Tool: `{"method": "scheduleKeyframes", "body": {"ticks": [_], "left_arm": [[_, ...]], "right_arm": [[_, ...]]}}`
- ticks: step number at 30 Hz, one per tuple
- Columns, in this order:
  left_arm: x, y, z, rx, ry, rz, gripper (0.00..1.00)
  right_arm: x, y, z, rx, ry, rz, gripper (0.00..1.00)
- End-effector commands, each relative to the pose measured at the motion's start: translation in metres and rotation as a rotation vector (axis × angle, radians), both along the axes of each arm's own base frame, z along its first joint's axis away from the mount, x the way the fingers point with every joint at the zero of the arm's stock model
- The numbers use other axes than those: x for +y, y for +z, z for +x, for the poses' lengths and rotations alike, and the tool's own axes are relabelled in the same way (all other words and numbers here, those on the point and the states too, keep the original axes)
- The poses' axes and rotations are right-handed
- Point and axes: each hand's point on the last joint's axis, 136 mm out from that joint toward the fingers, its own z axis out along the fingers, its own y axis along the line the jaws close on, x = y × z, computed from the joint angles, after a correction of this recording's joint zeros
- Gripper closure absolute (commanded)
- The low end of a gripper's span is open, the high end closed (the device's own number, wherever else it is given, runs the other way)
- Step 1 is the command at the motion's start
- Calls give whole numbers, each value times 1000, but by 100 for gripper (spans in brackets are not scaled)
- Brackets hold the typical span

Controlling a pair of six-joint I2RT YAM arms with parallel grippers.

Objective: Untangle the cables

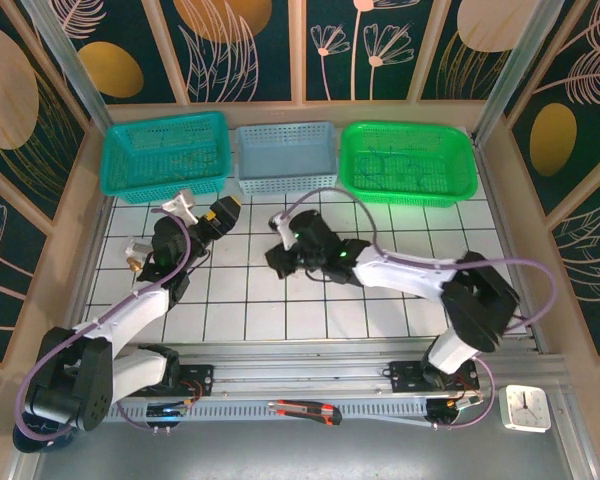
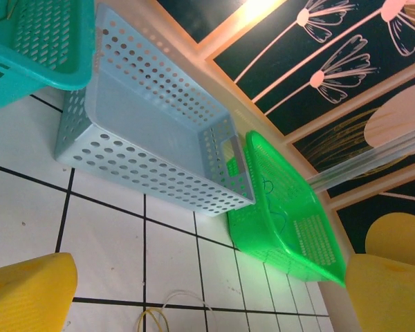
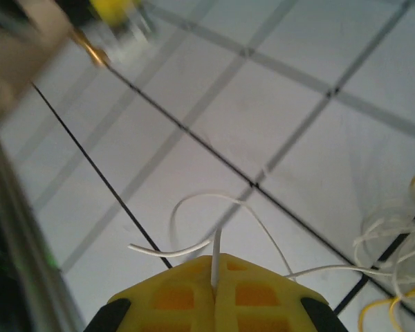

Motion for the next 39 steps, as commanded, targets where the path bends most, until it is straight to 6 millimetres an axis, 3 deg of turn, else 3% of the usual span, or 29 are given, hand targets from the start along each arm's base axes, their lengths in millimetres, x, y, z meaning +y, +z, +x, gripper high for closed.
{"method": "scheduleKeyframes", "body": {"ticks": [1,3,8,16,21,30,39], "left_arm": [[-3,27,-1,-105,-33,22,1],[-4,30,-2,-124,-44,37,1],[-6,37,-6,-168,-69,66,1],[-22,40,-13,-217,-179,116,1],[-38,21,-17,-189,-280,140,1],[-88,-17,-35,-185,-439,267,1],[-127,-25,-39,-224,-558,266,1]], "right_arm": [[-14,81,10,-95,-22,146,100],[-26,113,14,-132,-43,205,100],[-48,170,17,-215,-79,310,100],[-61,221,13,-302,-97,396,100],[-65,248,11,-340,-98,450,100],[-67,266,13,-370,-114,481,100],[-69,274,12,-375,-118,498,100]]}}
